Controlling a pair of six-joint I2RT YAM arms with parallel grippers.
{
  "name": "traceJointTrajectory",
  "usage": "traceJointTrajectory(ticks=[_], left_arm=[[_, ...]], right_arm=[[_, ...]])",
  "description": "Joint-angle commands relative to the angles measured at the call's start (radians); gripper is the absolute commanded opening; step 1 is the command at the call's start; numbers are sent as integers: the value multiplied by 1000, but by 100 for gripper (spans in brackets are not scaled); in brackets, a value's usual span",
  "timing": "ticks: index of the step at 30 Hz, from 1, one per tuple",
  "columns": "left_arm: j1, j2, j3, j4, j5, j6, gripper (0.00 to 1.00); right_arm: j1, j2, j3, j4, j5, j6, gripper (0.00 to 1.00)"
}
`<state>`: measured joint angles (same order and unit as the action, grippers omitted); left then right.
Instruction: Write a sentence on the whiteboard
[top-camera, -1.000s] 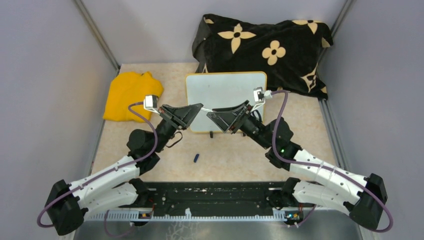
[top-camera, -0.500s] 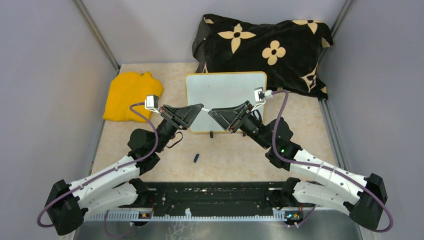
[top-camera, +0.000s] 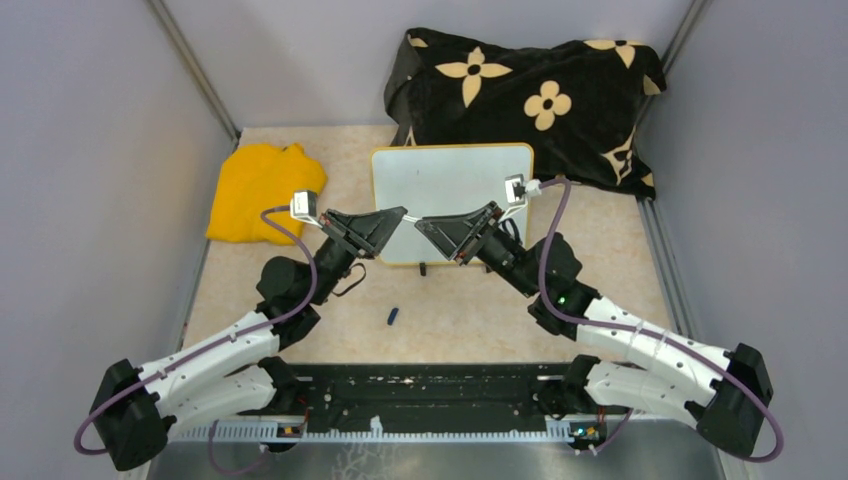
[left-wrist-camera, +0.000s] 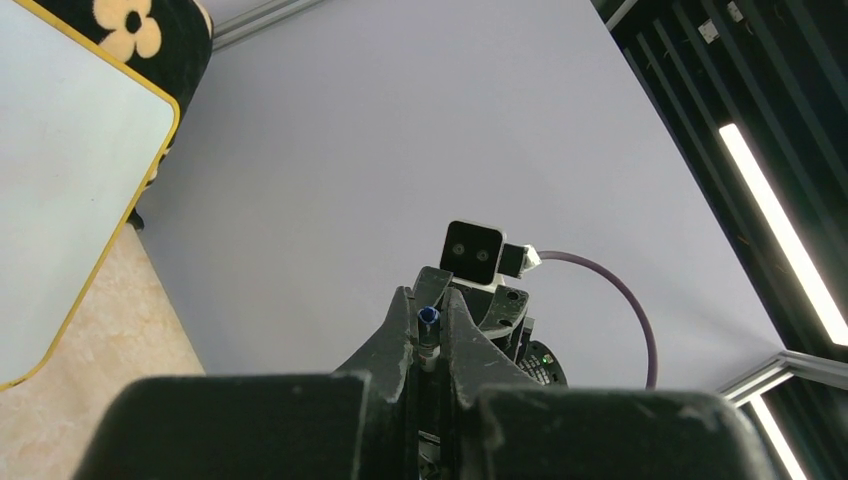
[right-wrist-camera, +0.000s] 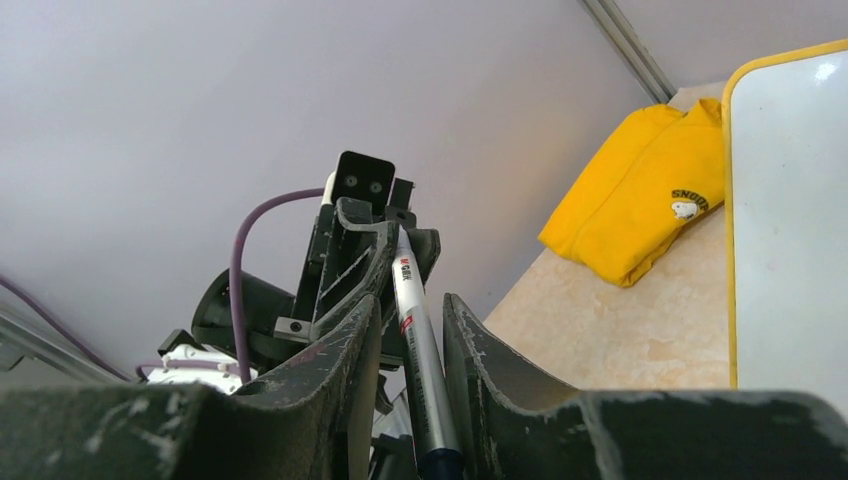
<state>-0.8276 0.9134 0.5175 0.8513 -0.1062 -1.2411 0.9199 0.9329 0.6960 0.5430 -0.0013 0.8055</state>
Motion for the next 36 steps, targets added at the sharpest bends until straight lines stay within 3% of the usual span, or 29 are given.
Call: traceJointTrajectory(ticks=[1, 8, 19, 28, 33, 36], left_arm=[[4, 7, 0, 3, -8, -16, 0], [4, 8, -12, 12, 0, -31, 0], [3, 11, -16, 14, 8, -38, 0], [3, 13, -25, 17, 11, -49, 0], [4, 14, -25, 19, 12, -49, 0], [3, 16, -28, 20, 16, -52, 0]], right_arm=[[2, 4, 47, 79, -2, 7, 29], [2, 10, 45, 96, -2, 15, 31], [2, 9, 36, 108, -2, 26, 21], [2, 7, 30, 124, -2, 36, 26], [2, 10, 30, 124, -2, 37, 20], [2, 10, 31, 126, -2, 37, 11]])
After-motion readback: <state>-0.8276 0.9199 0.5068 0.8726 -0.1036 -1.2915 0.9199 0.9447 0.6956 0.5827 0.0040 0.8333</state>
